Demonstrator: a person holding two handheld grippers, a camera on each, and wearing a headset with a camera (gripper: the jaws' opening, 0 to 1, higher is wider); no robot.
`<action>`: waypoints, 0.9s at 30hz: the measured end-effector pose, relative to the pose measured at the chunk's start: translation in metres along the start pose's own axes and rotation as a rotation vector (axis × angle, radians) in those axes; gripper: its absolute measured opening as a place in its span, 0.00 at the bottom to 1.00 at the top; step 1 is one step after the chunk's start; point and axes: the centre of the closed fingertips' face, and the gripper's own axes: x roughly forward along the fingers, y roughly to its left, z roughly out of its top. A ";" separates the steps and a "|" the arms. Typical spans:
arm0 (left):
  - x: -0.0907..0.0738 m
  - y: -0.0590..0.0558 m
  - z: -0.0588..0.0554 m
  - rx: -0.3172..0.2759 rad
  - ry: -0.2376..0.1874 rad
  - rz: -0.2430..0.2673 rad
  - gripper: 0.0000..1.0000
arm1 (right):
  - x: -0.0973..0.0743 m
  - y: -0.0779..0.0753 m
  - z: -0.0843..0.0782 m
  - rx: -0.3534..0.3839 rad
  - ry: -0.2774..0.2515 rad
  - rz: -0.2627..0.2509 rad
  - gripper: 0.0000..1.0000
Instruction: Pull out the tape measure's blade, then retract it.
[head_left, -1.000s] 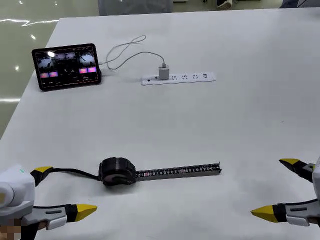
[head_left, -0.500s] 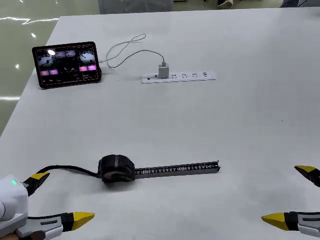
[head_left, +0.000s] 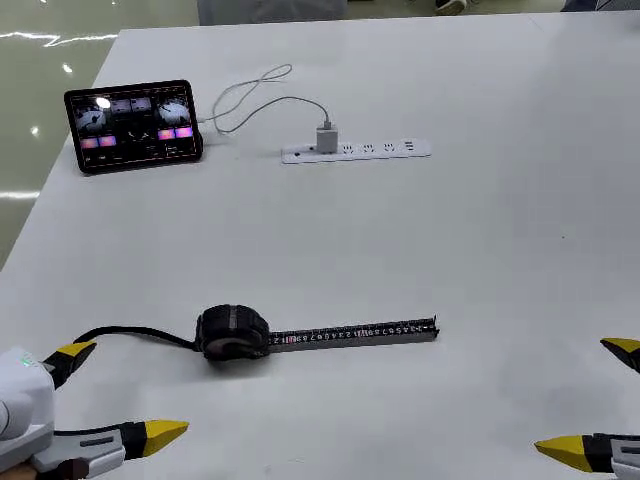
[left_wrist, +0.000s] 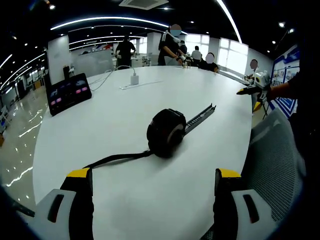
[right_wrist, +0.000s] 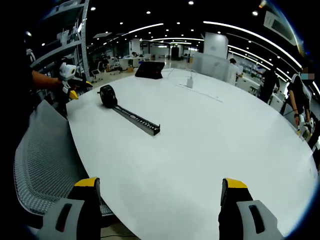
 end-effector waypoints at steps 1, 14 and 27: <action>0.000 0.000 0.000 0.001 0.000 0.000 0.99 | 0.000 0.000 0.000 -0.004 0.001 0.001 0.99; -0.001 0.000 0.000 -0.042 0.019 0.023 0.99 | 0.005 0.000 0.000 -0.031 0.032 0.020 0.99; 0.015 -0.008 0.014 -0.144 -0.011 0.041 0.99 | 0.013 -0.005 0.007 -0.109 0.122 0.088 0.99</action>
